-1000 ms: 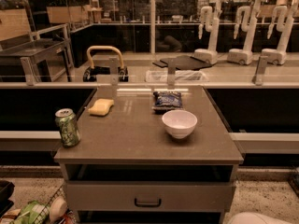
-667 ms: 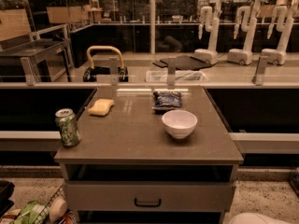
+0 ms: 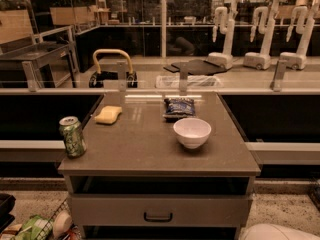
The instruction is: Open bottom drawer
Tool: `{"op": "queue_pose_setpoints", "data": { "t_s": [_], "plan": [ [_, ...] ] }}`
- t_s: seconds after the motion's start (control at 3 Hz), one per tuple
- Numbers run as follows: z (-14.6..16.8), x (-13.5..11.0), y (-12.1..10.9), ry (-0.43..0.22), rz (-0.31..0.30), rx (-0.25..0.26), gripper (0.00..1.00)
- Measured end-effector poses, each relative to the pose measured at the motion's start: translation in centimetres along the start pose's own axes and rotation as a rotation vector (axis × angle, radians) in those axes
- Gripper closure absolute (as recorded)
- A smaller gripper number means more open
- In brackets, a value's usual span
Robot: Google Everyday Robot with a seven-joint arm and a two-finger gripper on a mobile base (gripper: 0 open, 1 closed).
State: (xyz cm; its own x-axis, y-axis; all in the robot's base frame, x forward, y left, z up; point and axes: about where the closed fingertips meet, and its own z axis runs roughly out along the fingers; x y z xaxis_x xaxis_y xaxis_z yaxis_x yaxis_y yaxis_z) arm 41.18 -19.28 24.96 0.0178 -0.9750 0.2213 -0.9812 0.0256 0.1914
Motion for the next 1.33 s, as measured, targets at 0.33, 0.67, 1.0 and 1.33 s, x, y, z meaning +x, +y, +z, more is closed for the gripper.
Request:
{"op": "queue_pose_setpoints", "data": {
  "t_s": [0.33, 0.67, 1.0, 1.33],
  "plan": [
    [0.1, 0.1, 0.1, 0.0, 0.006, -0.001, 0.0],
    [1.4, 0.5, 0.3, -0.031, 0.028, -0.006, 0.0],
    [4.0, 1.2, 2.1, -0.156, 0.077, -0.026, 0.0],
    [7.2, 1.5, 3.4, -0.271, 0.123, -0.091, 0.18]
  ]
}}
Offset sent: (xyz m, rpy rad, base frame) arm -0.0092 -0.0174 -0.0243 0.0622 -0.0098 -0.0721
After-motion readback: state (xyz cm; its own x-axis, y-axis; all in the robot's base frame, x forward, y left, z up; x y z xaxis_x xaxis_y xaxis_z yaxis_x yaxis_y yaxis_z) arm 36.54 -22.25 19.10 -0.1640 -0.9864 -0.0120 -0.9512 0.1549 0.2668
